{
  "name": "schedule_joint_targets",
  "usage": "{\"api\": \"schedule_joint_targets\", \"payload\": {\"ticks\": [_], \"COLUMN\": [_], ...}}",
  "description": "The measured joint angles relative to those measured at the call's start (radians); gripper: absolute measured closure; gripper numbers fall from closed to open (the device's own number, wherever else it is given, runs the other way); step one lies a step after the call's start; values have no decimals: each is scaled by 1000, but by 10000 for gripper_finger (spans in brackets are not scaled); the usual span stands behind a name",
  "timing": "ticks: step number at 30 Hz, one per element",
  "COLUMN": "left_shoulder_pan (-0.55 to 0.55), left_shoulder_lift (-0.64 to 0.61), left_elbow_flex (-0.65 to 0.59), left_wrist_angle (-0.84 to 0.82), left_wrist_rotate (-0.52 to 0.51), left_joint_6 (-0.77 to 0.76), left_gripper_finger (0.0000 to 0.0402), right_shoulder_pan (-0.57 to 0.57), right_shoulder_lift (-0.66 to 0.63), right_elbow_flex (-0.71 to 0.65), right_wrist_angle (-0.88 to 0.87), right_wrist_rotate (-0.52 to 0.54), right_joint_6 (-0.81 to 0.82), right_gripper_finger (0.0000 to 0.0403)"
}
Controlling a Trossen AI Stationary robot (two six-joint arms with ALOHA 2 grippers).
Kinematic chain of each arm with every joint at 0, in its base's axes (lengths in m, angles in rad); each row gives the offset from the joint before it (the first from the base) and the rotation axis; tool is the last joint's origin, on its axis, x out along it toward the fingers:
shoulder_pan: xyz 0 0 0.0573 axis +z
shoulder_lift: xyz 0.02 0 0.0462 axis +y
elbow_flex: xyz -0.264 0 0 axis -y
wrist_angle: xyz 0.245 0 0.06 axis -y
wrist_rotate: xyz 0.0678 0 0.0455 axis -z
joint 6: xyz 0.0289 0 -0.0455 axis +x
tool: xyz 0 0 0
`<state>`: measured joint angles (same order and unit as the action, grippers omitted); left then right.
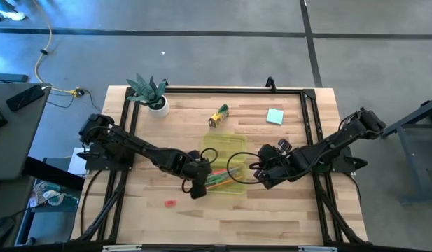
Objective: Pack school essentials
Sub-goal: Put the orange eraser into the yellow box
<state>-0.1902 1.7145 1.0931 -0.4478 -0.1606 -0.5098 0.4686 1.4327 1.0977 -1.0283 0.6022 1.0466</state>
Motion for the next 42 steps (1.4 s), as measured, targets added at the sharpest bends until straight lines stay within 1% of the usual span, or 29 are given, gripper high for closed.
{"api": "schedule_joint_targets", "payload": {"ticks": [4, 8, 10, 14, 16, 18, 21, 24, 28, 30, 34, 38, 42], "left_shoulder_pan": [0, 1, -4, -28, -46, -71, -124, -196, -302, -355, -435, -490, -519], "left_shoulder_lift": [0, -9, -14, -57, -89, -117, -164, -195, -196, -196, -180, -181, -181], "left_elbow_flex": [0, 8, 16, 22, 21, 21, 21, 21, 3, -28, -105, -161, -205], "left_wrist_angle": [-2, -10, -10, -68, -139, -173, -240, -300, -335, -322, -260, -205, -170], "left_wrist_rotate": [11, 70, 92, 108, 108, 105, 79, 19, -73, -94, -94, -106, -95], "left_joint_6": [25, 26, 40, 54, 49, 25, -9, -34, -104, -164, -290, -363, -390], "left_gripper_finger": [267, 250, 249, 257, 261, 266, 271, 273, 273, 273, 273, 271, 255], "right_shoulder_pan": [0, 0, 0, 0, 0, 0, 0, 0, 0, 0, 0, 0, 0], "right_shoulder_lift": [0, 0, 0, 1, 1, 1, 1, 1, 1, 1, 1, 1, 1], "right_elbow_flex": [0, 0, 0, 0, 0, 0, 0, 0, 0, 0, 0, 0, 0], "right_wrist_angle": [0, 0, 0, 1, 1, 1, 1, 1, 1, 2, 2, 3, 8], "right_wrist_rotate": [0, 0, 0, 0, 0, 0, 0, 0, 0, 0, 0, 0, 0], "right_joint_6": [0, 0, 0, 0, 0, 0, 0, 0, 0, 1, 3, 2, 3], "right_gripper_finger": [274, 274, 274, 274, 274, 274, 274, 274, 274, 274, 274, 274, 274]}}
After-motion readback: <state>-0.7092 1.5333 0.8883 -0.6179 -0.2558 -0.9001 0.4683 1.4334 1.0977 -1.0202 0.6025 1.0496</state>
